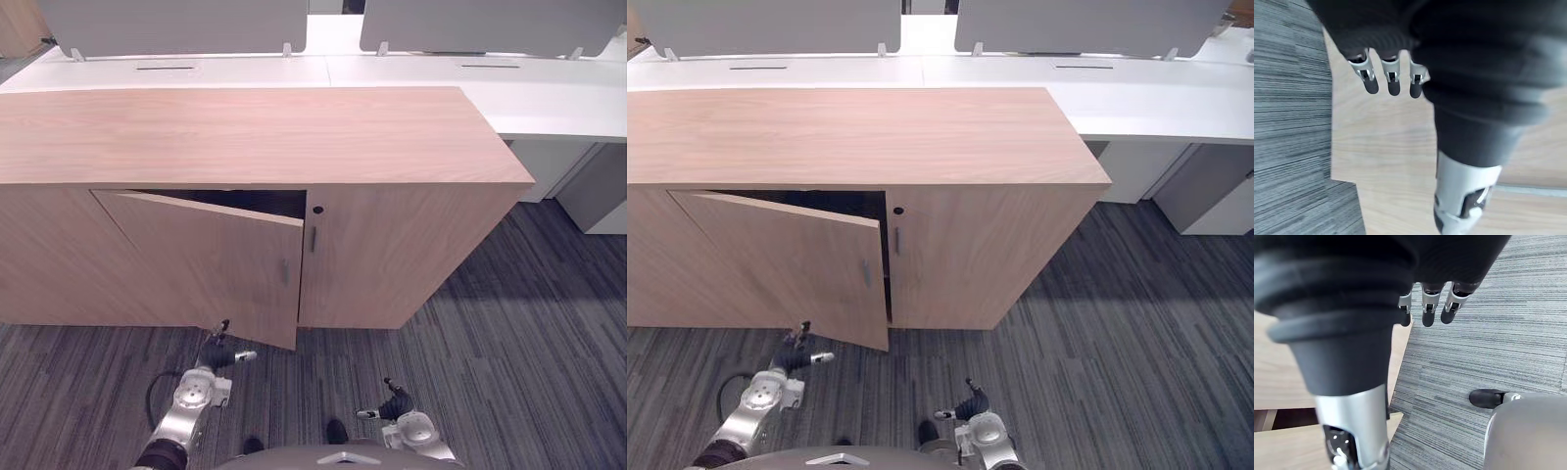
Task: Walk over to the cabinet, pick up the folder, carry it to the office cabinet, place the folder inside the office cabinet, then close the office cabinet door
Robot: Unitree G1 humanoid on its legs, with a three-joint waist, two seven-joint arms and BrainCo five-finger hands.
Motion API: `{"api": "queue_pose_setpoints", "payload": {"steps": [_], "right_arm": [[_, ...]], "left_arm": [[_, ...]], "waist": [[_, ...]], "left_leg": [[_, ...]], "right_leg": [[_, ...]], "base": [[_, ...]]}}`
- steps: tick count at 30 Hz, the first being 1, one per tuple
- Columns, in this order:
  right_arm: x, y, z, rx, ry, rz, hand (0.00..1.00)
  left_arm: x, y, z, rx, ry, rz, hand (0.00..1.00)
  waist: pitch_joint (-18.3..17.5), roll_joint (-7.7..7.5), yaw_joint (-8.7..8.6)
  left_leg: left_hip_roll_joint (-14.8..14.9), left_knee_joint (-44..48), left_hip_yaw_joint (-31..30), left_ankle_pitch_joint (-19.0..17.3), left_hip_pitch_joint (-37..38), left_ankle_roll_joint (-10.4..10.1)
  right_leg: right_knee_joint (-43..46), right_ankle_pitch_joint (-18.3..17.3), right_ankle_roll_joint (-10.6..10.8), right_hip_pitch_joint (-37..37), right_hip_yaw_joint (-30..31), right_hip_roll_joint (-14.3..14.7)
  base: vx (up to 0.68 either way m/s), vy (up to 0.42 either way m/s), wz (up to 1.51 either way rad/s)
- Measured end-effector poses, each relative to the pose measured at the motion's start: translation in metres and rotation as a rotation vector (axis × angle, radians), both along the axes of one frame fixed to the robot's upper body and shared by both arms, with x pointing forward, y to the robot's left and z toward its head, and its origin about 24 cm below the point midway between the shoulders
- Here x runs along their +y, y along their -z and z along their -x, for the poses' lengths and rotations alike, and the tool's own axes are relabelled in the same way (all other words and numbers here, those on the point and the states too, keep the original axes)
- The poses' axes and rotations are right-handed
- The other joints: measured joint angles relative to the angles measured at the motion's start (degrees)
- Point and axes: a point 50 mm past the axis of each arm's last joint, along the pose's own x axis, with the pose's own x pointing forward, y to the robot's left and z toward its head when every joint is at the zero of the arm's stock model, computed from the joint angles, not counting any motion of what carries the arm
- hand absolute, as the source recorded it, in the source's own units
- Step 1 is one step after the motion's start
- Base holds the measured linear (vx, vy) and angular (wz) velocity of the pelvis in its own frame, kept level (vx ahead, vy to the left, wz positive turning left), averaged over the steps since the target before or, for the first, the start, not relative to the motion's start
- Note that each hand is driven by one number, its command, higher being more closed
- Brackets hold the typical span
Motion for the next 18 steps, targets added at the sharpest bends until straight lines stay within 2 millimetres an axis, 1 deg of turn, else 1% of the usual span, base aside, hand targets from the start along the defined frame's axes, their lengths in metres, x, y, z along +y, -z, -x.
{"api": "queue_pose_setpoints", "payload": {"steps": [2, 4, 6, 7, 9, 10, 12, 16, 18], "right_arm": [[-0.002, 0.001, 0.002, 0.01, 0.027, -0.011, 0.0], [-0.003, 0.003, 0.005, 0.02, 0.046, -0.016, 0.0], [-0.004, 0.003, 0.006, 0.023, 0.061, -0.023, 0.0], [-0.006, 0.005, 0.009, 0.031, 0.102, -0.04, 0.0], [-0.008, 0.007, 0.012, 0.046, 0.144, -0.054, 0.0], [-0.011, 0.008, 0.015, 0.053, 0.177, -0.063, 0.0], [-0.013, 0.01, 0.019, 0.068, 0.206, -0.07, 0.0], [-0.017, 0.011, 0.023, 0.074, 0.268, -0.094, 0.0], [-0.019, 0.012, 0.025, 0.079, 0.29, -0.096, 0.0]], "left_arm": [[0.005, 0.009, 0.012, 0.059, -0.019, -0.008, 0.0], [0.013, 0.023, 0.033, 0.151, -0.047, -0.032, 0.0], [0.019, 0.031, 0.048, 0.219, -0.075, -0.045, 0.0], [0.025, 0.038, 0.062, 0.279, -0.102, -0.057, 0.0], [0.029, 0.042, 0.074, 0.324, -0.123, -0.066, 0.0], [0.032, 0.045, 0.081, 0.35, -0.13, -0.075, 0.0], [0.034, 0.047, 0.089, 0.379, -0.144, -0.08, 0.0], [0.033, 0.052, 0.104, 0.426, -0.188, -0.063, 0.0], [0.03, 0.053, 0.106, 0.431, -0.208, -0.049, 0.0]], "waist": [[-0.24, 0.16, 0.08], [-0.85, 0.29, 0.42], [-1.09, 0.38, 0.64], [-1.16, 0.45, 0.63], [-1.2, 0.42, 0.84], [-1.21, 0.4, 1.35], [-1.27, 0.31, 1.96], [-1.32, 0.42, 2.29], [-1.32, 0.39, 2.39]], "left_leg": [[-0.09, -0.01, 0.01, -0.22, 0.03, 0.23], [-0.2, -0.01, 0.55, -0.49, 0.11, 0.53], [-0.25, -0.01, 1.2, -0.69, 0.1, 0.69], [-0.51, 0.0, 1.26, -0.8, 0.11, 0.85], [-0.56, 0.02, 1.48, -0.94, 0.18, 0.98], [-0.59, 0.07, 1.65, -1.01, 0.27, 0.98], [-0.61, 0.33, 2.11, -1.03, 0.59, 1.05], [-0.67, 0.32, 2.47, -1.13, 1.35, 1.24], [-0.67, 0.08, 2.38, -1.13, 1.64, 1.24]], "right_leg": [[0.09, -0.06, 0.09, -0.09, 0.12, -0.16], [0.22, -0.17, 0.24, -0.35, 1.01, -0.19], [0.52, -0.24, 0.35, -0.83, 1.34, -0.18], [0.84, 0.11, 0.4, -0.83, 1.52, -0.23], [0.84, 0.29, 0.58, -0.85, 1.84, -0.23], [0.84, 0.42, 0.61, -0.85, 2.05, -0.23], [0.82, 0.42, 0.61, -0.76, 2.4, -0.22], [0.78, 0.35, 0.55, -0.22, 2.42, -0.27], [0.77, 0.26, 0.48, 0.12, 2.18, -0.31]], "base": [[-0.03, 0.002, -0.07], [0.0, 0.002, -0.14], [0.02, 0.003, -0.16], [0.03, 0.003, -0.1], [0.03, 0.002, -0.06], [0.02, -0.005, -0.12], [0.03, -0.014, -0.12], [0.0, -0.019, -0.06], [-0.02, -0.015, 0.02]]}}
